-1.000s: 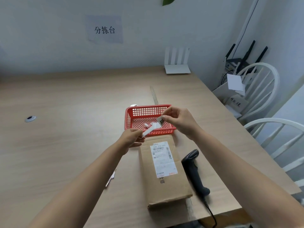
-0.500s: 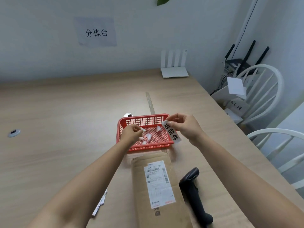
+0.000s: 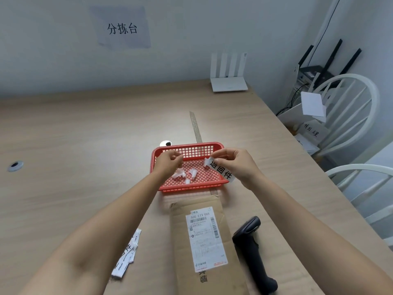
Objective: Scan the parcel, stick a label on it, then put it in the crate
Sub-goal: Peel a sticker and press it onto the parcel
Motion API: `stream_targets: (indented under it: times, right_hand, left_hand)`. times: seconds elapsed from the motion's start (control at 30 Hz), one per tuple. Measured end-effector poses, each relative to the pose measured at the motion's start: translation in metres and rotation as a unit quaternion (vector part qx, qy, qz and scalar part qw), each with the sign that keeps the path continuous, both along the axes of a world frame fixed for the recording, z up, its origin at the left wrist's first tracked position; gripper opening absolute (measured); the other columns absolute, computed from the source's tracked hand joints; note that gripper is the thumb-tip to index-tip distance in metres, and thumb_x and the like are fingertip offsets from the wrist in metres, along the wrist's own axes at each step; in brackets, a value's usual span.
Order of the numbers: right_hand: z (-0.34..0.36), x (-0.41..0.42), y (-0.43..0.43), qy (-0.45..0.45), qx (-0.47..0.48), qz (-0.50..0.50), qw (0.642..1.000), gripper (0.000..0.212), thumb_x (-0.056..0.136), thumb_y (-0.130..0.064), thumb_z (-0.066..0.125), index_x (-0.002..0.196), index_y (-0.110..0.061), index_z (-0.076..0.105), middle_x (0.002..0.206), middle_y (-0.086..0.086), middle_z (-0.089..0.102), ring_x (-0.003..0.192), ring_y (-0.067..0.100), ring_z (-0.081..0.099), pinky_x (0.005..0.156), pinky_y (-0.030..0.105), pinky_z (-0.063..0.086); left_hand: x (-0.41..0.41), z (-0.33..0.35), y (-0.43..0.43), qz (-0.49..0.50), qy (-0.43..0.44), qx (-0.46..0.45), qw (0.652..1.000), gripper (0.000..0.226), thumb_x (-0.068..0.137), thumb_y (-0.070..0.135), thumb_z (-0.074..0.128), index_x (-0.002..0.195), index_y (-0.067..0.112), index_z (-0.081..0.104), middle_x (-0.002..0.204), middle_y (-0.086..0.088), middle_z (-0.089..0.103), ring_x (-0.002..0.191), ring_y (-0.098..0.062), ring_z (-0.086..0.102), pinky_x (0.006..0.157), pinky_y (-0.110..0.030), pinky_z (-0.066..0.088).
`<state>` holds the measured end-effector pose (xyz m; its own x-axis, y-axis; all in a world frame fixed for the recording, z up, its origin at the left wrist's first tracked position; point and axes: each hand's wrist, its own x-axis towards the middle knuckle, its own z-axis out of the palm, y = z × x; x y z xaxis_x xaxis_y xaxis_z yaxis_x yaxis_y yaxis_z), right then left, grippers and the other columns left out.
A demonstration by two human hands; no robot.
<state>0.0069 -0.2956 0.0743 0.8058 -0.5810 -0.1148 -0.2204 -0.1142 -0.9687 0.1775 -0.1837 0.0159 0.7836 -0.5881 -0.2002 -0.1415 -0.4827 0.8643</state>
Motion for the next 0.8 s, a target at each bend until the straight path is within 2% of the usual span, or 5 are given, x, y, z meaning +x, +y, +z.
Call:
stream_targets:
  times: [0.1,0.23,0.53,0.7,0.8]
  right_hand:
    - [-0.001,0.001,0.006,0.012,-0.009,0.018,1.0,0.014,0.083,-0.001,0.061,0.088,-0.011,0.069,0.079,-0.002,0.063,0.077,0.017,0.061,0.065,0.024,0.053]
    - [-0.004,0.003,0.018,0.033,-0.068,0.044,0.996,0.015,0.082,-0.004,0.064,0.094,-0.006,0.072,0.087,0.005,0.066,0.087,0.023,0.062,0.069,0.03,0.055]
    - [-0.017,-0.002,0.039,0.063,-0.133,0.1,0.984,0.027,0.075,-0.012,0.072,0.101,-0.007,0.068,0.095,0.007,0.069,0.088,0.017,0.064,0.082,0.033,0.055]
    - [-0.04,-0.014,0.041,0.102,-0.082,0.058,0.99,0.01,0.075,-0.013,0.072,0.078,-0.015,0.063,0.082,0.0,0.063,0.072,0.01,0.058,0.059,0.019,0.045]
    - [-0.055,-0.018,0.044,0.106,-0.069,0.015,0.992,0.02,0.074,-0.007,0.072,0.067,-0.019,0.057,0.079,0.003,0.063,0.071,0.013,0.059,0.054,0.018,0.042]
  left_hand:
    - [-0.029,0.016,0.011,-0.062,0.085,-0.056,0.993,0.022,0.093,0.023,0.048,0.086,0.012,0.066,0.078,-0.001,0.065,0.074,-0.016,0.063,0.061,-0.02,0.049]
    - [-0.06,0.027,0.03,-0.096,0.176,-0.111,0.973,0.026,0.09,0.027,0.052,0.097,0.006,0.067,0.082,-0.002,0.068,0.074,-0.012,0.066,0.061,-0.016,0.055]
    - [-0.086,0.017,0.06,0.008,0.202,-0.17,0.964,0.011,0.083,0.007,0.063,0.075,0.012,0.067,0.066,0.002,0.07,0.057,-0.007,0.066,0.054,-0.016,0.053]
    - [-0.096,0.002,0.07,0.061,0.164,-0.141,0.974,0.012,0.082,0.01,0.065,0.072,0.015,0.068,0.069,-0.001,0.069,0.053,-0.003,0.065,0.06,-0.02,0.05]
    - [-0.102,-0.008,0.073,0.078,0.155,-0.115,0.978,0.012,0.082,0.011,0.065,0.07,0.014,0.066,0.07,-0.002,0.068,0.055,-0.005,0.065,0.058,-0.019,0.048]
